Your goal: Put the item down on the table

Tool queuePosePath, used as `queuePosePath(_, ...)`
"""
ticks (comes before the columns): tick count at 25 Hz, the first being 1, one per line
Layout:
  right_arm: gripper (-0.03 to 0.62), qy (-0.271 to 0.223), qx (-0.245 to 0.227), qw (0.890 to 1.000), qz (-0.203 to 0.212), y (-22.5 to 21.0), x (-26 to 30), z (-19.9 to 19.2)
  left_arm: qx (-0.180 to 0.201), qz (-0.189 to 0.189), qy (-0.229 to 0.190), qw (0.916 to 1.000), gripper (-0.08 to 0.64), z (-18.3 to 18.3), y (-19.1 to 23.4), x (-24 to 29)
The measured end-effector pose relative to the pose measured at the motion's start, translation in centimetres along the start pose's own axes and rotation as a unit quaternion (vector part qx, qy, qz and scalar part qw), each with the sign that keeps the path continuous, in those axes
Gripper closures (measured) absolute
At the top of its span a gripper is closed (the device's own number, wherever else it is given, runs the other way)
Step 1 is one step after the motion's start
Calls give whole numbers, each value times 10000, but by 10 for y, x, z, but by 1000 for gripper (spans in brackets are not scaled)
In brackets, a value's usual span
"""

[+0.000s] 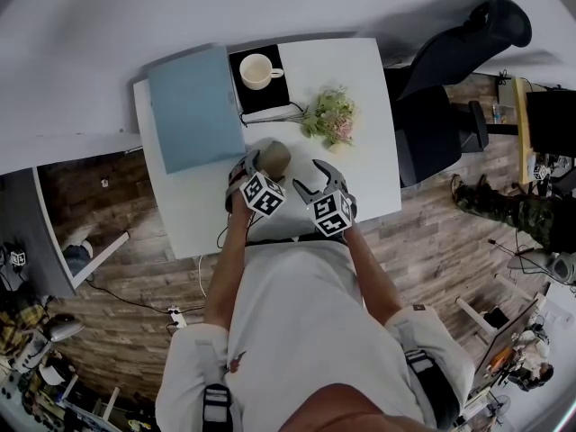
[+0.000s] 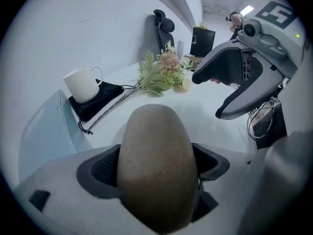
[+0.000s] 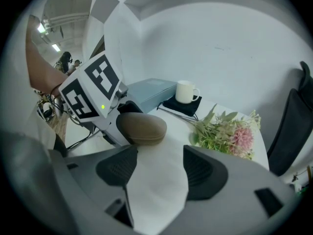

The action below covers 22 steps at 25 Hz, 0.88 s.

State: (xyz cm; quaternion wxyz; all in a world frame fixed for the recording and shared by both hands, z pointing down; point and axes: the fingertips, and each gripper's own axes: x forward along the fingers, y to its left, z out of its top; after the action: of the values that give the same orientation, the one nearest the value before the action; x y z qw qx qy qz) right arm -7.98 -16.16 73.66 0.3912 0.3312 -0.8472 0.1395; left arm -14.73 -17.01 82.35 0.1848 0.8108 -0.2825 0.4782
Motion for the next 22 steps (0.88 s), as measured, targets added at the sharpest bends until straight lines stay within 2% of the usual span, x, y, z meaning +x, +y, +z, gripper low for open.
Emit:
queuePosePath(7, 293, -12, -7, 10000, -43, 1, -3, -1, -58, -20, -76, 10000, 98, -1, -2, -4)
queuePosePath(14, 288, -170, -7, 9997, -178, 0, -11, 7, -90, 149, -327, 9993, 98, 2, 0, -22)
queuePosePath(19, 287, -445, 12, 9987, -268, -2, -26, 26, -148, 411, -797, 9959, 114, 11, 4, -56)
queuePosePath(22, 287, -699, -25, 9967, -422, -6, -37, 43, -296, 650, -1292, 9891, 135, 22, 14, -83)
